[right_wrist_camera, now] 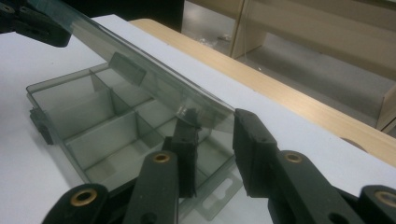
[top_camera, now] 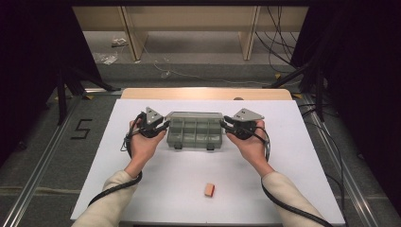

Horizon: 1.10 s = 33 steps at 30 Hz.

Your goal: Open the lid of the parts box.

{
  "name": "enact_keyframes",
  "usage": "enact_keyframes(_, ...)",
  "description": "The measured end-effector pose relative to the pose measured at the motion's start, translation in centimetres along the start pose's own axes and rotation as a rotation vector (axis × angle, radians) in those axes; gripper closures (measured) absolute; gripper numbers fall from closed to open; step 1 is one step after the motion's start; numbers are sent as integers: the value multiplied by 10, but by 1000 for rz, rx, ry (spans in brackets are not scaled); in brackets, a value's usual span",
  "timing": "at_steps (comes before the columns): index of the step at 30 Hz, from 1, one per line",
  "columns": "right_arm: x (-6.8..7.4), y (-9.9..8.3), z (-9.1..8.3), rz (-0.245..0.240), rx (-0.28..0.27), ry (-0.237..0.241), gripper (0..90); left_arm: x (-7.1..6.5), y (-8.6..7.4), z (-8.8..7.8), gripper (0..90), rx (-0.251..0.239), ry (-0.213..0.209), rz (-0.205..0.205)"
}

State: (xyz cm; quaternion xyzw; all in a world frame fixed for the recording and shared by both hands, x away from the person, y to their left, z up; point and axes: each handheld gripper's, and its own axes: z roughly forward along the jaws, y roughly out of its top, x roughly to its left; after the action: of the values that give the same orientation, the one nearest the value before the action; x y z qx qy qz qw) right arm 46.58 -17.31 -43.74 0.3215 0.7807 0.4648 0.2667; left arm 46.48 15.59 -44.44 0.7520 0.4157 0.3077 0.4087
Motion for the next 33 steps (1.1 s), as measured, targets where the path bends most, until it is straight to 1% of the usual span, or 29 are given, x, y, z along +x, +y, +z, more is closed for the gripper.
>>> enact_keyframes(1, 0, 1, 1, 0, -5, -6, 720, 0, 1, -1, 679, -25, -3, 19)
enact_keyframes(2, 0, 1, 1, 0, -5, -6, 720, 0, 1, -1, 687, -25, -3, 19)
enact_keyframes(3, 0, 1, 1, 2, -9, -11, 723, 0, 2, -1, 687, -38, -1, 26)
enact_keyframes(4, 0, 2, 2, -2, -18, -20, 731, 0, 3, -1, 721, -53, -2, 27)
enact_keyframes(5, 0, 2, 2, -2, -18, -20, 731, -1, 4, -1, 721, -68, -3, 26)
enact_keyframes(6, 0, 3, 2, 0, -22, -24, 737, -1, 5, -1, 740, -76, 0, 28)
enact_keyframes(10, 0, 5, 1, -13, -40, -46, 757, -4, 8, -1, 792, -102, 18, 55)
enact_keyframes(13, 1, 7, 2, -26, -51, -67, 773, -5, 10, 0, 805, -118, 36, 64)
enact_keyframes(16, 2, 9, 2, -41, -62, -90, 788, -4, 12, 1, 809, -121, 48, 88)
enact_keyframes(19, 2, 10, 3, -48, -66, -106, 799, -3, 12, 2, 822, -124, 54, 90)
enact_keyframes(21, 2, 12, 5, -42, -73, -115, 806, -3, 13, 3, 825, -130, 57, 83)
enact_keyframes(25, 0, 15, 7, -32, -78, -132, 815, -2, 17, 4, 832, -130, 70, 83)
enact_keyframes(27, -2, 18, 8, -28, -79, -137, 819, -2, 19, 6, 828, -135, 72, 70)
enact_keyframes(33, -4, 22, 11, -21, -75, -143, 824, -1, 22, 8, 831, -135, 83, 68)
